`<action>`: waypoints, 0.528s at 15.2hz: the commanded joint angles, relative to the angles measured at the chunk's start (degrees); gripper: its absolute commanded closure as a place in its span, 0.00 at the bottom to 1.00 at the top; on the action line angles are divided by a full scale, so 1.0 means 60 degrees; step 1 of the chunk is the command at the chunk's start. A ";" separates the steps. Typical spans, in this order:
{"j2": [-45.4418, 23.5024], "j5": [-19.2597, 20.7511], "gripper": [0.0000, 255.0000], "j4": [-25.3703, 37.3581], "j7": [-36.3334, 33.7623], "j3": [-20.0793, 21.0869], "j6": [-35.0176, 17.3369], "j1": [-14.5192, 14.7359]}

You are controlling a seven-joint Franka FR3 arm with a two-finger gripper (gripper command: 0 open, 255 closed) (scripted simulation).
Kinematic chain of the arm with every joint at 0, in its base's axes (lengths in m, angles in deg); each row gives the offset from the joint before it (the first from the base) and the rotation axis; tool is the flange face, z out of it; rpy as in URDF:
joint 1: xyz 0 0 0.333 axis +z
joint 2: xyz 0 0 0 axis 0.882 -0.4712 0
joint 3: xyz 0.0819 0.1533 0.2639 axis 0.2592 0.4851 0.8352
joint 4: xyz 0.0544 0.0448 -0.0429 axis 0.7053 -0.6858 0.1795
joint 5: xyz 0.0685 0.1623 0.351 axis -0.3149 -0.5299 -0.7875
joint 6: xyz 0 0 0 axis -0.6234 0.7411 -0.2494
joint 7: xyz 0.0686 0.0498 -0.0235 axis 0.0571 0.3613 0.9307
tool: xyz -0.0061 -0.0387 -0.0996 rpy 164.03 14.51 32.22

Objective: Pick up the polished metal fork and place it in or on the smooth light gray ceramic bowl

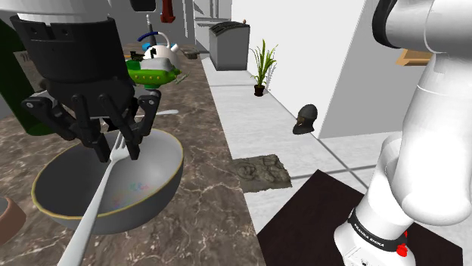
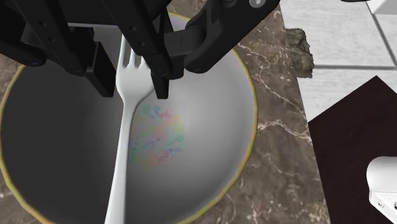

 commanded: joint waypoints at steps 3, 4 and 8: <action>0.0002 -0.0001 0.00 -0.0004 0.0001 -0.0001 -0.0002 -0.0001; 0.0002 -0.0001 0.00 -0.0004 0.0001 -0.0001 -0.0002 -0.0002; -0.0105 0.0070 0.00 0.0436 -0.0031 0.0024 0.0360 0.0069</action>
